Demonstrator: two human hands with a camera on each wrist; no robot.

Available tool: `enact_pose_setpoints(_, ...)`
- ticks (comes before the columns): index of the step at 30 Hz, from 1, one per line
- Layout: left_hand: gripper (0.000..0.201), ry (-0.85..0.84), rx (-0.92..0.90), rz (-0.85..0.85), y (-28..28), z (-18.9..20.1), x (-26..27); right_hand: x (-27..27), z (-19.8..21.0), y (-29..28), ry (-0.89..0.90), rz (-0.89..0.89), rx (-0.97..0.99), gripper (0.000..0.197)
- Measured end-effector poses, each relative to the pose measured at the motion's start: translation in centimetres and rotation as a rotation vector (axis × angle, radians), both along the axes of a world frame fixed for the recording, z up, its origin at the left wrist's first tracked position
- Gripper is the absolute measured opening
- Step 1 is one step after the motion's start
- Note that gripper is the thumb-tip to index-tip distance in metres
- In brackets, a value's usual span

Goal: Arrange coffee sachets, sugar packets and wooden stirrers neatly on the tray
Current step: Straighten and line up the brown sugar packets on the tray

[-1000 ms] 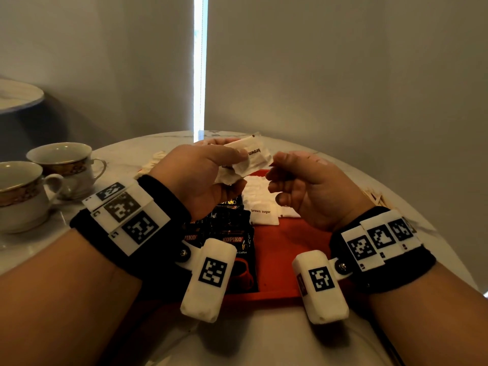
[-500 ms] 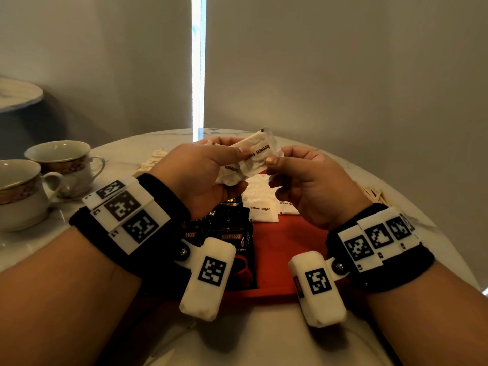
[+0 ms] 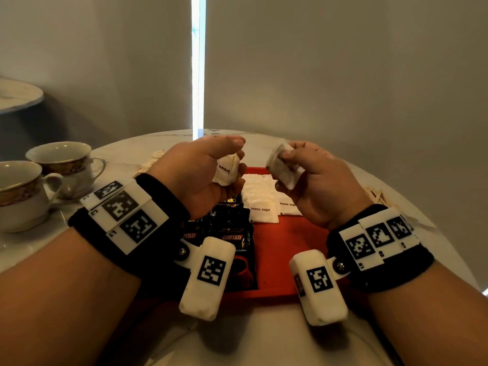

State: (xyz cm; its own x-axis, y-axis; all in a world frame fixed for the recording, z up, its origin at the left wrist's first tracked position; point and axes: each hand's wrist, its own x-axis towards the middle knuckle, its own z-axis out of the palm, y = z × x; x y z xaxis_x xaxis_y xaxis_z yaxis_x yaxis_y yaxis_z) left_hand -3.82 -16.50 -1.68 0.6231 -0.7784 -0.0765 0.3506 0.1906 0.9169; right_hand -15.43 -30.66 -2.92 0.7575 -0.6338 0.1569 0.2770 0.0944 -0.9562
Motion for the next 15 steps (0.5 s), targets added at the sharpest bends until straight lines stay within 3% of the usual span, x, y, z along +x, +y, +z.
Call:
enact_pose_setpoints(3, 0.026, -0.069, 0.021, -0.045, 0.1, -0.2, -0.2, -0.1, 0.0, 0.5, 0.018, 0.04, -0.051, 0.012)
enact_pose_setpoints(7, 0.04, -0.127, 0.039, -0.101, 0.1, -0.4, -0.3, -0.1, 0.0, 1.1, 0.024, 0.074, -0.107, 0.037)
enact_pose_setpoints(11, 0.009, -0.172, 0.047, -0.072, 0.1, -0.3, -0.2, -0.1, -0.1, 1.2, 0.026, 0.091, -0.123, 0.032)
enact_pose_setpoints(15, 0.003, -0.18, 0.047, -0.052, -0.1, -0.4, -0.2, 0.2, -0.1, 1.0, -0.002, 0.089, -0.102, 0.04)
